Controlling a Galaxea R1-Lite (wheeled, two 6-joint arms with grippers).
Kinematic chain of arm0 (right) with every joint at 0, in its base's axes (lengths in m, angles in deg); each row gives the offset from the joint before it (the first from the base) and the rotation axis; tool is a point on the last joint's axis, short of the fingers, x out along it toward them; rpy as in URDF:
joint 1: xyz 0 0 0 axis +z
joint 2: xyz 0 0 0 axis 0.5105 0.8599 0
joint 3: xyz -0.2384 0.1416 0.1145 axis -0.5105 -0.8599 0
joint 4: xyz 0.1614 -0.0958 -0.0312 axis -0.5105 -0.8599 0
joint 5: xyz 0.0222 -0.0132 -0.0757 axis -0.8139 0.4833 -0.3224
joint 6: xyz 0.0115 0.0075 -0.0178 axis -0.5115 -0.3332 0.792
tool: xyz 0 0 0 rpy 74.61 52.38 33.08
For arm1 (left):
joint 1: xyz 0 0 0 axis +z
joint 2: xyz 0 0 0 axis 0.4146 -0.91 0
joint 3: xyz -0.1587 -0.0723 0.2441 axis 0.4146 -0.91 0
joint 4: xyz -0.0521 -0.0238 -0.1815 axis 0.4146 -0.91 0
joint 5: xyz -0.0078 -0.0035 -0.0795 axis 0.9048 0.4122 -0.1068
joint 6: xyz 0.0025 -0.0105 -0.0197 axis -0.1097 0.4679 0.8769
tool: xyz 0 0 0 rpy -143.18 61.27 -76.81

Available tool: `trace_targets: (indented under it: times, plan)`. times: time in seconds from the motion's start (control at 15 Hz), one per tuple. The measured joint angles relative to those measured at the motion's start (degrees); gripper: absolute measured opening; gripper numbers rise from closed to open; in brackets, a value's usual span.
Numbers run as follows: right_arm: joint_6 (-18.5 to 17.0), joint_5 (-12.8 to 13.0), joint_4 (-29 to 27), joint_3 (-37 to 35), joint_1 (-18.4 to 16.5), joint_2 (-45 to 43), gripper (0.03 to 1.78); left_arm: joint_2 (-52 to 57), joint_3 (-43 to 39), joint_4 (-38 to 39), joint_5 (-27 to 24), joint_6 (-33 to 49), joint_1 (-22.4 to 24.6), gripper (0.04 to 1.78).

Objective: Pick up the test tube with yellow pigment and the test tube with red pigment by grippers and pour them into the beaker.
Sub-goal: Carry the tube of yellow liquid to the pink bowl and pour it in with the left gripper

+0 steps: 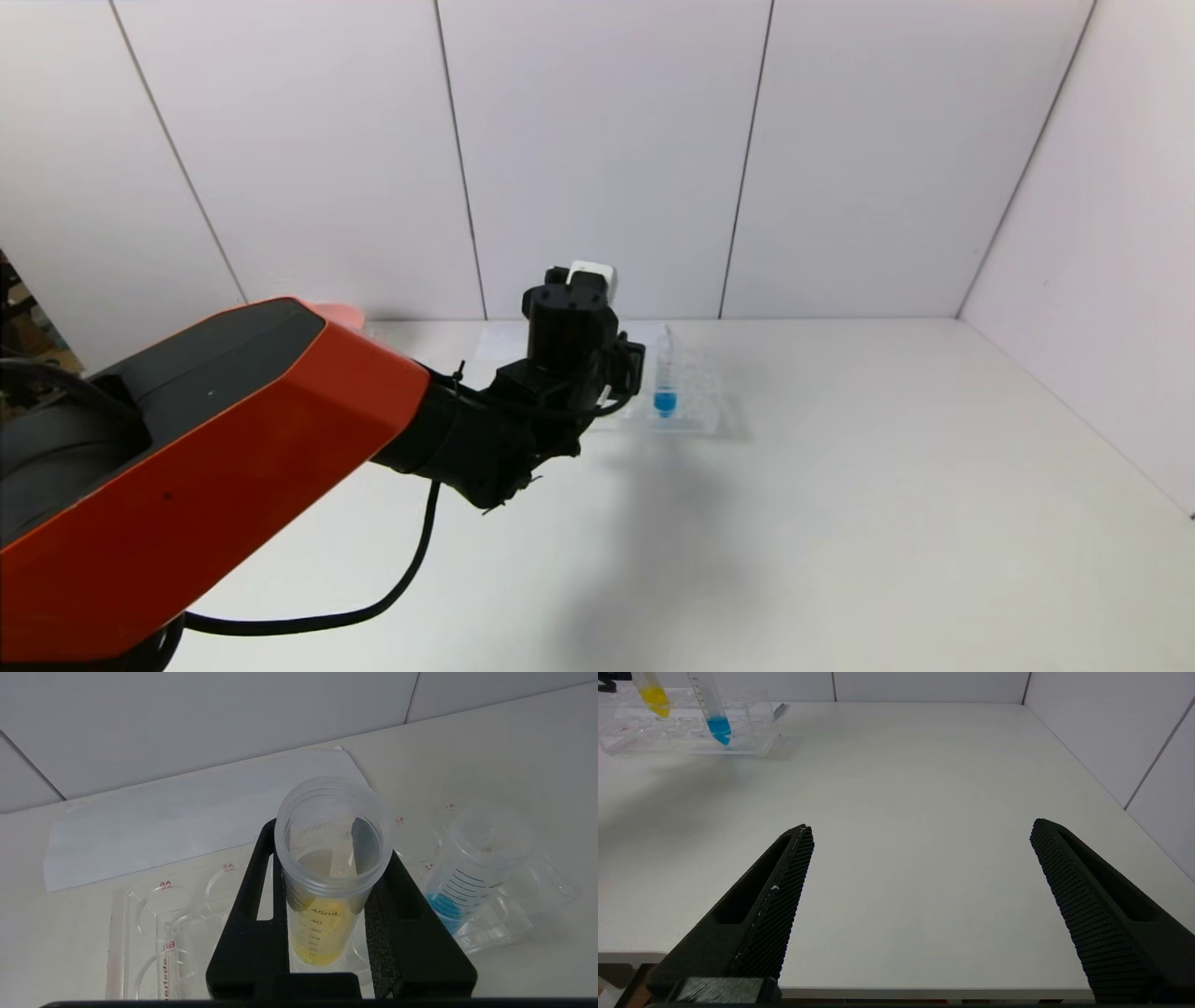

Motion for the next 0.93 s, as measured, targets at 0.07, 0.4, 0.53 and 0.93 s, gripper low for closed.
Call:
trace_targets:
  times: [0.07, 0.4, 0.53, 0.93]
  plan:
    - [0.0, 0.0, 0.0, 0.0, 0.0, 0.0, 1.7, 0.4, 0.1, -0.1, 0.0, -0.4, 0.0, 0.47]
    - [0.0, 0.0, 0.0, 0.0, 0.0, 0.0, 1.7, 1.9, 0.4, -0.1, 0.2, -1.4, 0.2, 0.47]
    - [0.0, 0.0, 0.0, 0.0, 0.0, 0.0, 1.7, 2.7, 0.4, -0.1, 0.1, -2.1, 0.1, 0.47]
    - [0.0, 0.0, 0.0, 0.0, 0.0, 0.0, 1.7, 5.5, 0.5, -0.3, 0.1, -4.2, 0.3, 0.47]
